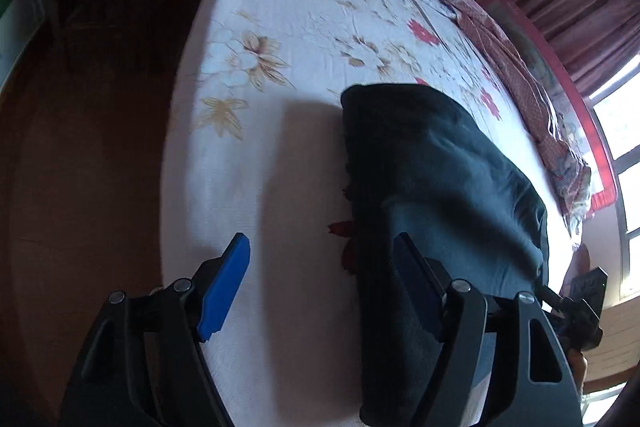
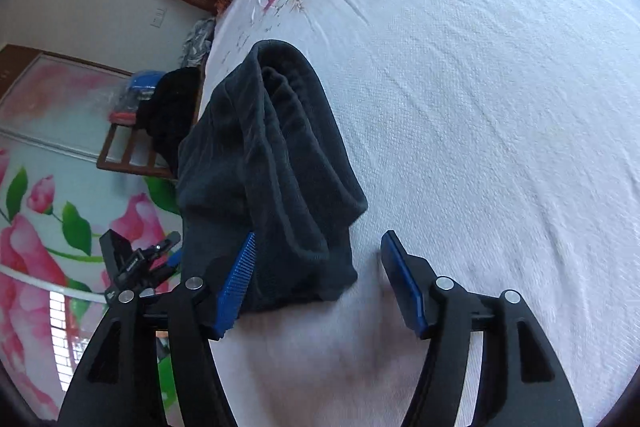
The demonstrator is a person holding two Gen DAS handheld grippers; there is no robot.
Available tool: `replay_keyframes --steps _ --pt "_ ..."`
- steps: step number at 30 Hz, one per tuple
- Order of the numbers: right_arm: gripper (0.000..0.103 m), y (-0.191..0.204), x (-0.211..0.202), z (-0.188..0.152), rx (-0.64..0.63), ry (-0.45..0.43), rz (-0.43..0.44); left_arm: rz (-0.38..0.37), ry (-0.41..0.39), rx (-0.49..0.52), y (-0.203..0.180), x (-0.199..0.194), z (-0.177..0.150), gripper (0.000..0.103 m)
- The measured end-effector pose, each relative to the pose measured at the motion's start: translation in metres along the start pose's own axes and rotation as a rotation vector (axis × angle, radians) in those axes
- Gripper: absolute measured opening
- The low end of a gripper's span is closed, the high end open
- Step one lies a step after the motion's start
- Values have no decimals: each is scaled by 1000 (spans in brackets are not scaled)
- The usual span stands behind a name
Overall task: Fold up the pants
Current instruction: 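Release the folded pants from both grippers onto the bed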
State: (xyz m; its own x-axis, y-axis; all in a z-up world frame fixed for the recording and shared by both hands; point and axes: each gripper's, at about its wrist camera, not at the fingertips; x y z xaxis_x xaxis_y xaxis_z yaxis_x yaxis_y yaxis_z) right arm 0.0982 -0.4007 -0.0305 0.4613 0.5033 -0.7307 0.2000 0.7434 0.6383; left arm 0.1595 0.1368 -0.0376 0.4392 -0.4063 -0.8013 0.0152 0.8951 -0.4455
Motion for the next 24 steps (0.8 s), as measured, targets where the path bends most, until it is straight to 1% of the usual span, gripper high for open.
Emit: replay_keyframes --steps 1,2,3,4,5,7,8,9,10,11,12,13,14,15,16,17,18,19,20,21,22,23,24 --pt "63 2 -14 0 -11 -32 -35 -27 -52 3 -1 -14 -3 76" --pt "63 5 -27 2 -13 -69 -34 -53 -99 12 -6 -31 -9 80" --pt "63 11 -38 6 -15 -105 4 -82 -124 36 -16 -41 -13 82" --pt "63 22 -44 11 -22 -137 65 -132 -137 72 -28 -48 -16 84" --pt "63 36 -45 17 -41 -150 120 -198 -146 111 -44 -53 -19 87" --pt "63 70 -37 27 -104 -169 220 -301 -133 194 -79 -51 -26 90" --pt "63 82 -27 30 -129 -175 254 -335 -113 248 -95 -45 -31 90" --pt "63 88 -15 35 -138 -185 274 -327 -96 292 -111 -37 -34 90" --pt "63 89 0 39 -123 -195 301 -304 -66 328 -119 -28 -42 90" --pt "63 81 19 42 -89 -183 318 -292 -22 356 -124 -20 -51 90" --pt "63 69 39 44 -58 -157 274 -273 17 372 -122 -13 -62 90" --pt "61 50 60 43 -33 -128 184 -240 55 371 -116 -4 -73 90" --pt "40 31 68 40 6 -137 201 -220 82 384 -110 1 -85 89" --pt "14 13 65 37 77 -172 251 -215 78 413 -106 2 -95 89" --pt "9 2 62 34 151 -169 289 -207 62 449 -105 0 -101 89" --pt "10 -2 55 32 190 -176 300 -199 55 471 -106 -3 -103 89" --pt "12 3 45 30 187 -186 270 -195 57 466 -107 -4 -101 89" --pt "14 13 34 27 155 -200 273 -199 60 443 -107 -6 -98 89" --pt "20 24 24 23 119 -205 312 -206 59 426 -108 -9 -95 89" --pt "31 36 18 16 91 -199 338 -210 54 419 -109 -12 -94 89" --pt "39 46 16 9 62 -178 357 -215 49 417 -109 -16 -93 89" --pt "51 53 20 1 27 -135 369 -216 43 411 -107 -18 -93 90" --pt "57 54 28 -7 -6 -93 342 -211 40 398 -105 -18 -91 90"
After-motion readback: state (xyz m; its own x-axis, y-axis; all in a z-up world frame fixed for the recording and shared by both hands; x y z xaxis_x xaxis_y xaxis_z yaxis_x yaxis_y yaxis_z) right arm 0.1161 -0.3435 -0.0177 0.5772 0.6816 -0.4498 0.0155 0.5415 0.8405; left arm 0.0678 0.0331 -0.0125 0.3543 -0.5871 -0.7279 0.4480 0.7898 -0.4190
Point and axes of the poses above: each gripper's, at about its wrist camera, not at the fingertips, and x roughly the way its jaws point, y to its left, z to its top
